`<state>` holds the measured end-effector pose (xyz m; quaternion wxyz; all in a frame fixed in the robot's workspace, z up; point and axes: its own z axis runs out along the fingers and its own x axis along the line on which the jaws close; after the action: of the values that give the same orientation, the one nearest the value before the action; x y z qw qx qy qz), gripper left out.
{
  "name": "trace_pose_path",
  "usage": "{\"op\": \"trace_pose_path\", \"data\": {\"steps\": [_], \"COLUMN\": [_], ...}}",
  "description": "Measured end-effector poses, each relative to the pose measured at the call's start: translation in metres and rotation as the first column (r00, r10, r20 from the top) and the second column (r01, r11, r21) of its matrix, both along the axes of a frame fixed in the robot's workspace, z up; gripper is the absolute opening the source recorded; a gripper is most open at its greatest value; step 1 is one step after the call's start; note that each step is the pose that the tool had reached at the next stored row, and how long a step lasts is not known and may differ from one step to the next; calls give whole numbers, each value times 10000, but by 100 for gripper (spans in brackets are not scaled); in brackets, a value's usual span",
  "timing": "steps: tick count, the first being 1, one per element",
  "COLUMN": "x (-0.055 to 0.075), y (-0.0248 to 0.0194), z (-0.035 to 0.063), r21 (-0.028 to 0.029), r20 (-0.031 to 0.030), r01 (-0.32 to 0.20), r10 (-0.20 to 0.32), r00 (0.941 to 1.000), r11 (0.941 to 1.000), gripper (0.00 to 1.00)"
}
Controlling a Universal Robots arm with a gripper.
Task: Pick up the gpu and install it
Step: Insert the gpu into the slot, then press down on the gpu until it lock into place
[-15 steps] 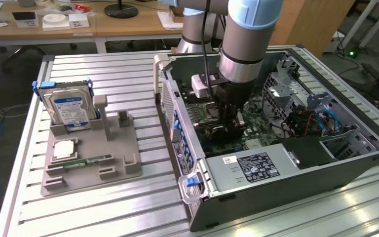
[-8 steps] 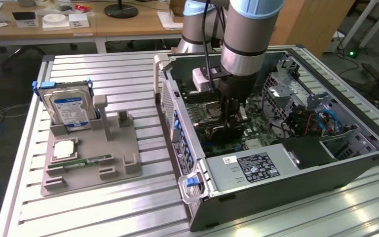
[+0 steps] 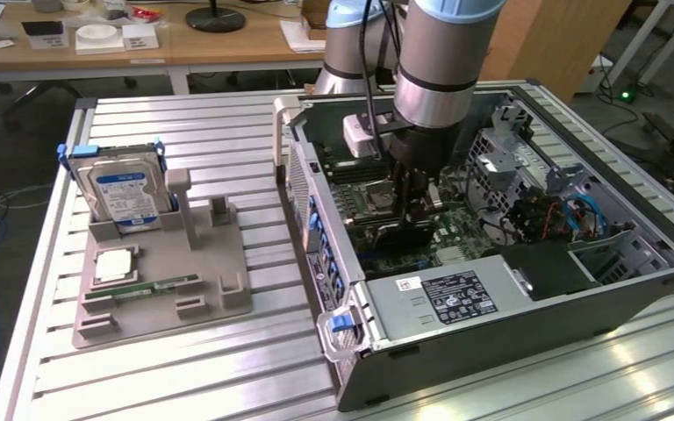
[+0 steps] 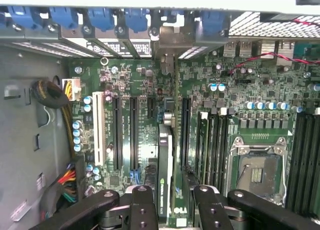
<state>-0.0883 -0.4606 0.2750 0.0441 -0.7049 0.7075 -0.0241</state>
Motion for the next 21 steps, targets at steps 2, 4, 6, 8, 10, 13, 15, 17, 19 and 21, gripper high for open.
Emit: {"op": "trace_pose_path", "data": {"steps": [2, 4, 6, 8, 10, 13, 15, 17, 19, 21], "x": [0, 0, 0, 0, 0, 0, 0, 0, 0, 0], "y": [0, 0, 0, 0, 0, 0, 0, 0, 0, 0], "z": [0, 0, 0, 0, 0, 0, 0, 0, 1, 0], "r21": [0, 0, -1, -1, 0, 0, -1, -1, -1, -1], "r20": [1, 1, 0, 0, 0, 1, 0, 0, 0, 0], "r01": [0, -1, 0, 0, 0, 0, 0, 0, 0, 0], "r10": [0, 1, 0, 0, 0, 0, 0, 0, 0, 0], "r00": [10000, 10000, 10000, 10000, 10000, 10000, 10000, 10000, 10000, 10000], "r11": [10000, 10000, 10000, 10000, 10000, 10000, 10000, 10000, 10000, 10000], "gripper": [35, 27, 21, 15, 10, 10, 10, 10, 10, 10]}}
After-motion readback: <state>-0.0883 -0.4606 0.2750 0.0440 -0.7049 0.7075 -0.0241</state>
